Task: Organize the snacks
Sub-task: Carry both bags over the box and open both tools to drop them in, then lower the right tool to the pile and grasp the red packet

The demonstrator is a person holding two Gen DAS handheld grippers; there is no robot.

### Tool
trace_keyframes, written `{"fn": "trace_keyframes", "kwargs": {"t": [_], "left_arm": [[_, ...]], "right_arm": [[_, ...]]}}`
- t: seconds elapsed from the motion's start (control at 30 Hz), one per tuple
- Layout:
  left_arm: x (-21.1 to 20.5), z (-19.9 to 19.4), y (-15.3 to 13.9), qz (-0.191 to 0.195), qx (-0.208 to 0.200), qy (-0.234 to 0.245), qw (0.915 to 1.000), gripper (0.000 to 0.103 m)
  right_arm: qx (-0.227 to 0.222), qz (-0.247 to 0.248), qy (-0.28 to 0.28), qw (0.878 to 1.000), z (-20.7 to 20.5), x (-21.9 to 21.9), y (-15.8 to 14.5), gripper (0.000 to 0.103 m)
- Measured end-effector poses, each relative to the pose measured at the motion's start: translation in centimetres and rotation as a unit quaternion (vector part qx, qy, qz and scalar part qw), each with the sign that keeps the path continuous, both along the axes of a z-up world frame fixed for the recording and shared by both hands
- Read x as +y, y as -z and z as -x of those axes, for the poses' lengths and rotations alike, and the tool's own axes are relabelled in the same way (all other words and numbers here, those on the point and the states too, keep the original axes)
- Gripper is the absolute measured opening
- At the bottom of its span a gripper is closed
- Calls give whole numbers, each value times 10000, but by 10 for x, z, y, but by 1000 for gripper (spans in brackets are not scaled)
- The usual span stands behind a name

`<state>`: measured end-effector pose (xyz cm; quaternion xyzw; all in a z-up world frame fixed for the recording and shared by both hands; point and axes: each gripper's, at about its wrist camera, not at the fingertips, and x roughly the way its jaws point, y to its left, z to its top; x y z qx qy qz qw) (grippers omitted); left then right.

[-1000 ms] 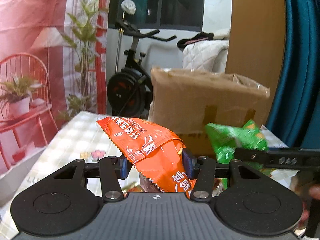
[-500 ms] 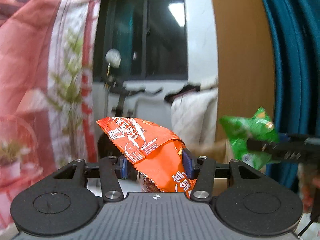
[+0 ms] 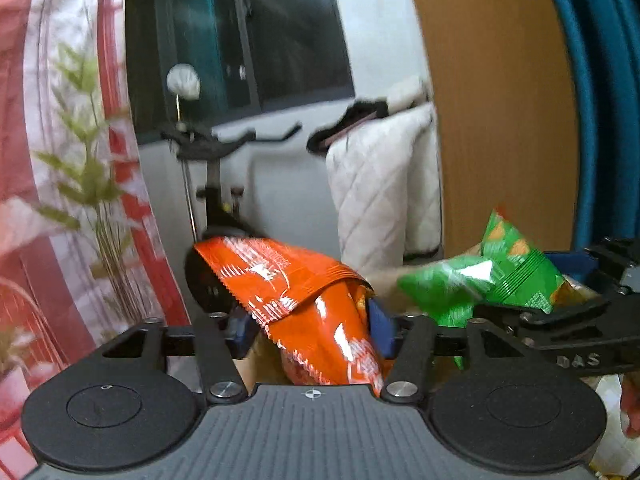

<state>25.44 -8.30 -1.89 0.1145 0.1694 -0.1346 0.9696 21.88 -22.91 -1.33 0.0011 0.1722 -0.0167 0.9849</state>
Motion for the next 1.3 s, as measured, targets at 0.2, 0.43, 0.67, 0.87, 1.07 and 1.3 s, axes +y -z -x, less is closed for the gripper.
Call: {"fn": "trace_keyframes", "kwargs": {"t": [0.2, 0.43, 0.67, 0.87, 1.07, 1.3], "left_arm": [[33, 8, 2, 532, 164, -146, 9983, 86], [74, 36, -14, 840, 217, -320, 9957, 86], [115, 83, -8, 1043, 489, -459, 9923, 85], [133, 123, 20, 1026, 843, -377, 9904, 84], [134, 148, 52, 863, 1084, -250, 9900, 79], [138, 161, 85, 1058, 1503, -236, 9827, 73]], "right_arm": [[143, -487, 30, 9987, 18, -14, 8, 91], [19, -818, -82, 9966, 61, -31, -1, 91], [24, -897, -235, 9957, 112, -36, 2, 91], [271, -918, -294, 9950, 155, -24, 28, 86], [809, -1130, -323, 9898, 181, -6, 72, 75], [1674, -898, -706, 9793, 191, 30, 121, 62]]}}
